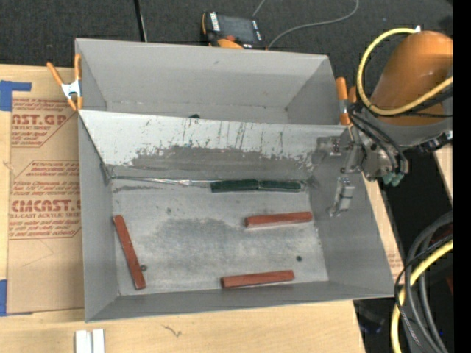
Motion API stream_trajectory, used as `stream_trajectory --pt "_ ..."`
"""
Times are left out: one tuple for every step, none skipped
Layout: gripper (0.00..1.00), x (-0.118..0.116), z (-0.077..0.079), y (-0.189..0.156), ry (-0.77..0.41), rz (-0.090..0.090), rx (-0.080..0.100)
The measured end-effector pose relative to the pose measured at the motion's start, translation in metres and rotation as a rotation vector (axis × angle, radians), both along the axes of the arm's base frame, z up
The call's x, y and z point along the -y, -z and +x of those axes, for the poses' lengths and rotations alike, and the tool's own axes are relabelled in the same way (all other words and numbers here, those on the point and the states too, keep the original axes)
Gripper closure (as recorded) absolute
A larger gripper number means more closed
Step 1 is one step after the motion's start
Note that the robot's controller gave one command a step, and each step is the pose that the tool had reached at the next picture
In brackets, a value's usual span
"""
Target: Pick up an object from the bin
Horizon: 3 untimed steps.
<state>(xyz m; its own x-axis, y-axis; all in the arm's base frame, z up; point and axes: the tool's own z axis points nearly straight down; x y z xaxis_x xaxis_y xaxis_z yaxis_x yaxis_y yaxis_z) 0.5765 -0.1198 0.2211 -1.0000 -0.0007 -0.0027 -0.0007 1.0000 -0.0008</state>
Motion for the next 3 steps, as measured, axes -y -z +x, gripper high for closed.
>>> stream_trajectory --pt "0.0 -0.021 0.014 0.154 0.145 0.002 0.004" --pt "0.0 -0.059 -0.023 0.121 0.277 0.002 -0.002" --pt "0.0 -0.093 -0.068 0.12 0.398 0.002 -0.006"
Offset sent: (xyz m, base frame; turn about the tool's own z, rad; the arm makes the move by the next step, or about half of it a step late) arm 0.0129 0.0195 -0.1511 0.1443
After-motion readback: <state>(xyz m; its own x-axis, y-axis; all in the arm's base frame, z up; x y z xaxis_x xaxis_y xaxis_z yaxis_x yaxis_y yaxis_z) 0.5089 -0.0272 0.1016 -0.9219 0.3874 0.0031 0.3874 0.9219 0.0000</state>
